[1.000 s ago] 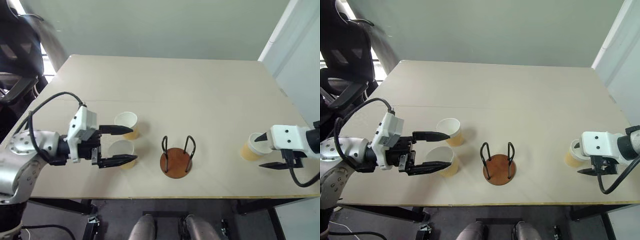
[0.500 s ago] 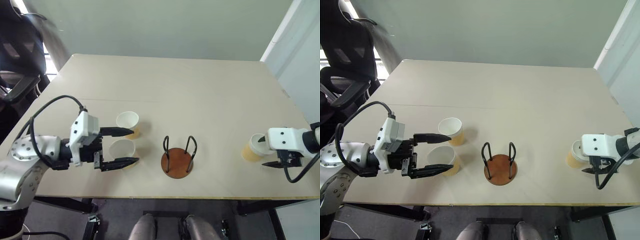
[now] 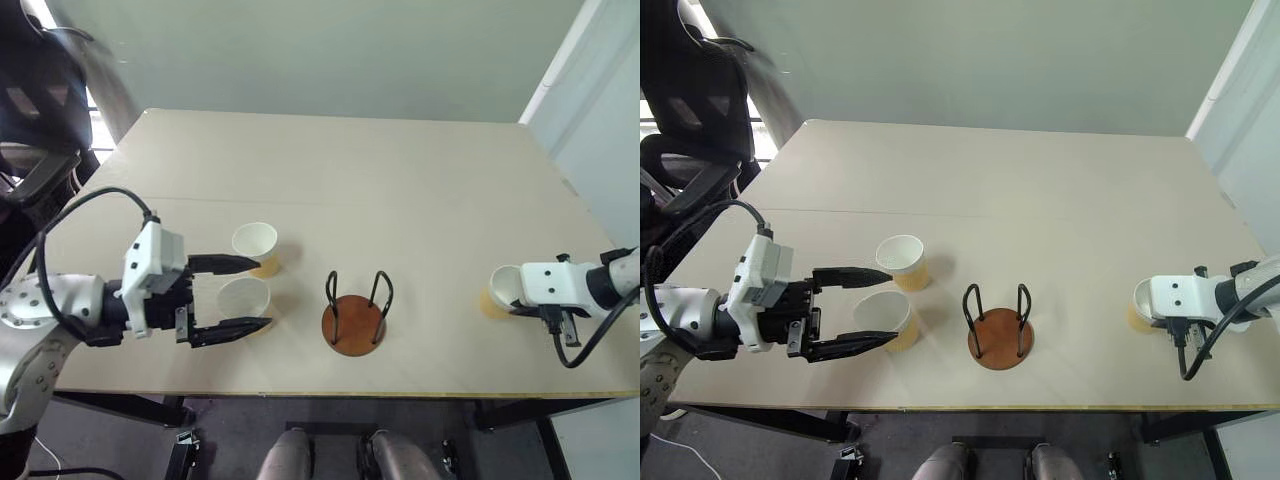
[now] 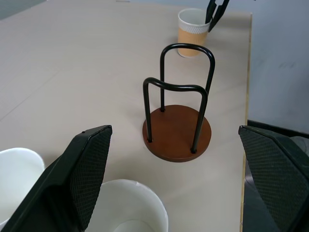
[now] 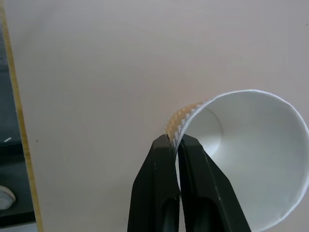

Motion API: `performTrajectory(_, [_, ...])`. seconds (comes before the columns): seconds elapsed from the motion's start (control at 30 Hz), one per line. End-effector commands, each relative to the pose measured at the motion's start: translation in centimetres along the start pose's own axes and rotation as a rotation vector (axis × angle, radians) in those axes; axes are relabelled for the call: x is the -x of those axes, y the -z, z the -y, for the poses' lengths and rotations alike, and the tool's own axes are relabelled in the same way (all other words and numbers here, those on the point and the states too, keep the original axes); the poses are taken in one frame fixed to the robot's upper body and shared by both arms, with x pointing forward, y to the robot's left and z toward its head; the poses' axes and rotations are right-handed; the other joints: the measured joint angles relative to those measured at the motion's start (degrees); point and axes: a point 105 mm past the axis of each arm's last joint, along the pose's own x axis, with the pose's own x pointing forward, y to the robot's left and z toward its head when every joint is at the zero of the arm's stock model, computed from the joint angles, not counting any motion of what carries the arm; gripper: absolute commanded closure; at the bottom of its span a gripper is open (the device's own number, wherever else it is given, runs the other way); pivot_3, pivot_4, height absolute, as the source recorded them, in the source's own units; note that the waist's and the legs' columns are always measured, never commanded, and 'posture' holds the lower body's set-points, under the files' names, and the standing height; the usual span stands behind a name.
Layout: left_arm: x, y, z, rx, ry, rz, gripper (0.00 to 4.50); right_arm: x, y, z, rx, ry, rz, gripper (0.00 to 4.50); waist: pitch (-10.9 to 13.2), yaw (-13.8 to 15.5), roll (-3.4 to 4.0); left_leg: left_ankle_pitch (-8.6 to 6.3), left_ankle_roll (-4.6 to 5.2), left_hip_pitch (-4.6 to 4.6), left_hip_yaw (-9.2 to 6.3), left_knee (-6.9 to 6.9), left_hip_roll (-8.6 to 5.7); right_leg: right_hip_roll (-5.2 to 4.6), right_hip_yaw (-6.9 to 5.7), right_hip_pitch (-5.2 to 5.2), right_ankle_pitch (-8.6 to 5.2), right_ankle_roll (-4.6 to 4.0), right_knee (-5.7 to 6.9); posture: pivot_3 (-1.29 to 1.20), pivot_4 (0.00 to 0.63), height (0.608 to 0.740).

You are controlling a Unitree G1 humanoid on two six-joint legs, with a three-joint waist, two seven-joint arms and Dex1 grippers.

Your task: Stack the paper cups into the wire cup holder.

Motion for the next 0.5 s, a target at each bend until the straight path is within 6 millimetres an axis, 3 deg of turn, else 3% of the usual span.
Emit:
performTrajectory(0.03, [0.4, -0.4, 0.5, -0.019, -0.019, 0.001, 0.00, 0.8, -0.9, 1.0, 0.031, 0.022, 0.030, 4.47, 0.0, -0.1, 0.00, 0.00, 0.00, 0.01, 0.01, 0.00, 0.00, 0.00, 0.00, 0.00, 0.00, 0.00, 0.00, 0.00, 0.150, 0.740])
performTrajectory(0.23, [0.9, 0.0, 0.8, -0.006, -0.043, -0.007, 0.00, 3.3, -4.2, 2.8, 0.106, 0.040, 0.172, 4.47, 0.0, -0.4, 0.02, 0.01, -0.02, 0.02, 0.02, -0.01, 0.09, 0.11, 0.00, -0.03, 0.01, -0.08, 0.00, 0.00, 0.150, 0.740])
performTrajectory(0.5, [1.6, -2.1, 1.2, 0.000, -0.073, 0.160, 0.00, 2.4, -4.9, 2.8, 0.122, 0.008, 0.205, 4.47, 0.0, 0.1, 0.02, 0.01, -0.02, 0.05, 0.01, 0.01, 0.11, 0.12, 0.01, 0.01, 0.02, -0.14, -0.01, 0.00, 0.150, 0.740])
